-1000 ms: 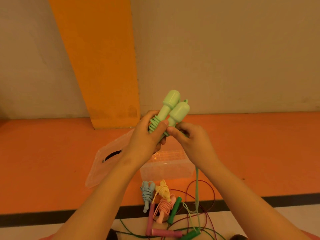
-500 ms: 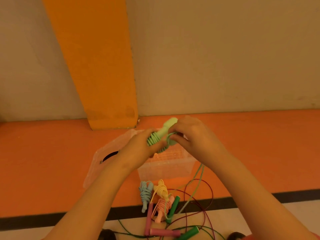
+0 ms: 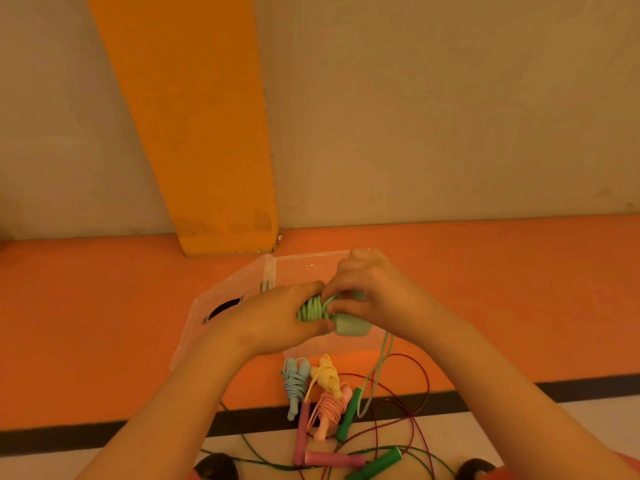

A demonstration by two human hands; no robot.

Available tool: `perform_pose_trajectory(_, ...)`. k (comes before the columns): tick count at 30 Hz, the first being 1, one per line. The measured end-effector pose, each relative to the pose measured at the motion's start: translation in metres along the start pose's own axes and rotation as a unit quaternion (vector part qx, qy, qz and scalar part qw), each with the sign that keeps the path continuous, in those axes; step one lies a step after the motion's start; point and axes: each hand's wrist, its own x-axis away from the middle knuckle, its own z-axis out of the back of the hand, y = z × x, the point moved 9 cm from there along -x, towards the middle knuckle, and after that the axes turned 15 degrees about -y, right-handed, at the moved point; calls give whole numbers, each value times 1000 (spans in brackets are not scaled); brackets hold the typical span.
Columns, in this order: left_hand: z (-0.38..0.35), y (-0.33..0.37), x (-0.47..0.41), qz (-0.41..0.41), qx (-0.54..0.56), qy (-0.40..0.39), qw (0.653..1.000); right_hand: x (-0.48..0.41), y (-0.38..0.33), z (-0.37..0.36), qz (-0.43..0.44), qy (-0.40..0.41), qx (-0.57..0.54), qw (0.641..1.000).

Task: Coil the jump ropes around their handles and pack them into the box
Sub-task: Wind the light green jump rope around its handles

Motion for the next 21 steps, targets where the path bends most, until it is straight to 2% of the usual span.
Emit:
perform_pose_trajectory(2, 2, -3, 3, 34, -74, 16, 997, -3, -2, -3, 4, -5, -18, 1000)
perform_pose_trajectory(3, 4, -1, 5, 32, -67, 26, 997, -2, 2, 1, -14, 0, -48, 999)
perform_pose_trajectory(6, 9, 8, 9, -41, 67, 33, 996, 6, 17, 15, -73, 38, -154, 985)
perform_pose_trajectory(10, 8, 16, 15, -97, 213, 5, 972, 10, 11, 29, -58, 81, -176, 979)
perform_pose_trajectory(12, 5, 20, 18, -123, 281, -6, 952, 14, 16, 29, -63, 83, -245, 964)
perform_pose_trajectory(15, 9, 21, 22, -138, 330, 11, 934, 22, 26, 24, -79, 65, -369, 924)
perform_pose_trajectory(17, 14, 14, 24, -133, 354, 31, 925, 24, 27, 19, -85, 46, -414, 905)
perform_pose_trajectory(21, 24, 10, 28, -141, 370, 52, 917, 26, 27, 15, -99, 24, -374, 922)
